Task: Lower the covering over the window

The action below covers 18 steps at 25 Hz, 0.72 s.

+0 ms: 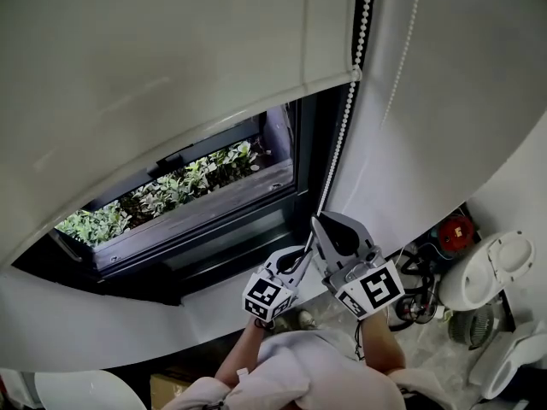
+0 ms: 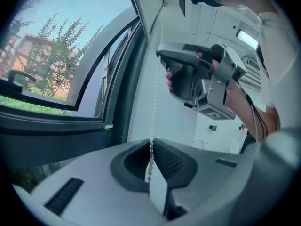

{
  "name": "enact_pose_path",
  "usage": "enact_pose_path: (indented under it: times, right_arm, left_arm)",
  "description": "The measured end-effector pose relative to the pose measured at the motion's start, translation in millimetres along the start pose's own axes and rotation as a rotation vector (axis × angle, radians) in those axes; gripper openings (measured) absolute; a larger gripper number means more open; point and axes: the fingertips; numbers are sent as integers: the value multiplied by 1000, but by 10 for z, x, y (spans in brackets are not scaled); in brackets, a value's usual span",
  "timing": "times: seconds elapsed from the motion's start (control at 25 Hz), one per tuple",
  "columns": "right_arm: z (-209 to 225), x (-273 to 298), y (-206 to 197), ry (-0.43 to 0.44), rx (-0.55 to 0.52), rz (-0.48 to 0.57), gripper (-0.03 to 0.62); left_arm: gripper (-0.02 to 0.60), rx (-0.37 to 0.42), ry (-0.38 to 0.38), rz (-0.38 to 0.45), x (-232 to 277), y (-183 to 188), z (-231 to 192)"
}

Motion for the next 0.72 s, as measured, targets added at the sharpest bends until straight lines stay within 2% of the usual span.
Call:
enact_pose_path:
  times: [0.32, 0.44, 0.72]
  right_arm:
    - [0, -13, -25, -21, -11, 13, 0]
    - [-8, -23, -150, -17, -3, -23, 0]
    - [-29, -84, -468, -19, 31, -73, -2]
  left_arm:
    - [25, 12, 8, -8, 9, 4, -32]
    - [25, 25, 10, -49, 22, -107, -21]
    - [25, 9, 13, -88, -8, -391, -3]
Point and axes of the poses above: the fingertips, and each gripper's own axes: x forward along the fingers, z to its right, y out of its top, and after that the axes turned 2 degrees about y, right-handed
